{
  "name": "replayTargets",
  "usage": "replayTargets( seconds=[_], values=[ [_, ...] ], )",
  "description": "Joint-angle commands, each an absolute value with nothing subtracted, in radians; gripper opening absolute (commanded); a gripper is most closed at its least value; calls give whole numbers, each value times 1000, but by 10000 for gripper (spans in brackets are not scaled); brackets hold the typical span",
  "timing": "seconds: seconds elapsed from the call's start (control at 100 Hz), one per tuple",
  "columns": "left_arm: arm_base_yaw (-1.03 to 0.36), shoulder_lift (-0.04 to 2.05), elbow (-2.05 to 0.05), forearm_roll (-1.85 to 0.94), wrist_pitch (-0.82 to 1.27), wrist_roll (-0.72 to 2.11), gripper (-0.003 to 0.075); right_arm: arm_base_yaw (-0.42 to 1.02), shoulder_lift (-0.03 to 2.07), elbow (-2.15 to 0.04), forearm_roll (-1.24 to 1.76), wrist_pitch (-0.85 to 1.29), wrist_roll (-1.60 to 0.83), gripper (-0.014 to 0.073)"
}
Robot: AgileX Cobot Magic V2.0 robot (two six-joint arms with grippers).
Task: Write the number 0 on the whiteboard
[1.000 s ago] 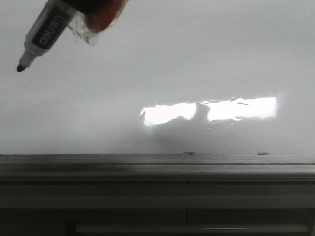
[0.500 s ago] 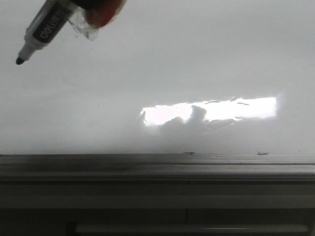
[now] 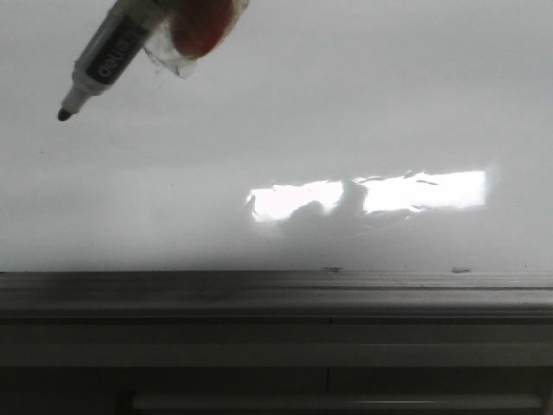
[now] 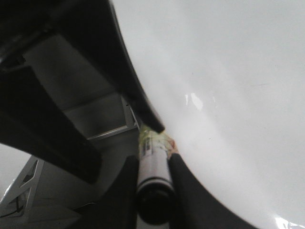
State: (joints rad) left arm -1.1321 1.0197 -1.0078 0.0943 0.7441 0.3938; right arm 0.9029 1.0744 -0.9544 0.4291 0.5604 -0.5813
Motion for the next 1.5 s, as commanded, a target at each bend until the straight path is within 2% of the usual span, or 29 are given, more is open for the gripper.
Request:
replayTargets(
  seconds=[0.0, 0.17, 0.24, 0.43, 0.6, 0.69, 0.87, 1.02, 1.49],
  values=[
    [-1140, 967, -1044, 85, 666, 369, 423, 897, 1060, -986, 437, 525, -589, -68],
    [-1134, 866, -1044, 90, 657, 279, 425, 897, 1011, -966, 398, 501, -567, -41],
    [-1134, 807, -1035, 134, 648, 188, 390, 895, 966, -937, 346, 468, -520, -41],
    [-1134, 613, -922, 416, 570, -243, 197, 891, 805, -833, -33, 487, -197, -41],
    [-1134, 479, -779, 621, 582, -564, -22, 891, 660, -786, -445, 688, 125, -41],
    [-1134, 439, -728, 647, 554, -619, -20, 891, 607, -786, -516, 724, 149, -41],
    [-1134, 432, -685, 649, 470, -623, -20, 891, 585, -786, -464, 557, 149, -42],
    [-1134, 440, -685, 654, 430, -623, -20, 891, 668, -786, -449, 474, 149, -48],
    [-1134, 440, -685, 656, 428, -623, -20, 891, 939, -861, -571, 448, 153, -47]
  ],
)
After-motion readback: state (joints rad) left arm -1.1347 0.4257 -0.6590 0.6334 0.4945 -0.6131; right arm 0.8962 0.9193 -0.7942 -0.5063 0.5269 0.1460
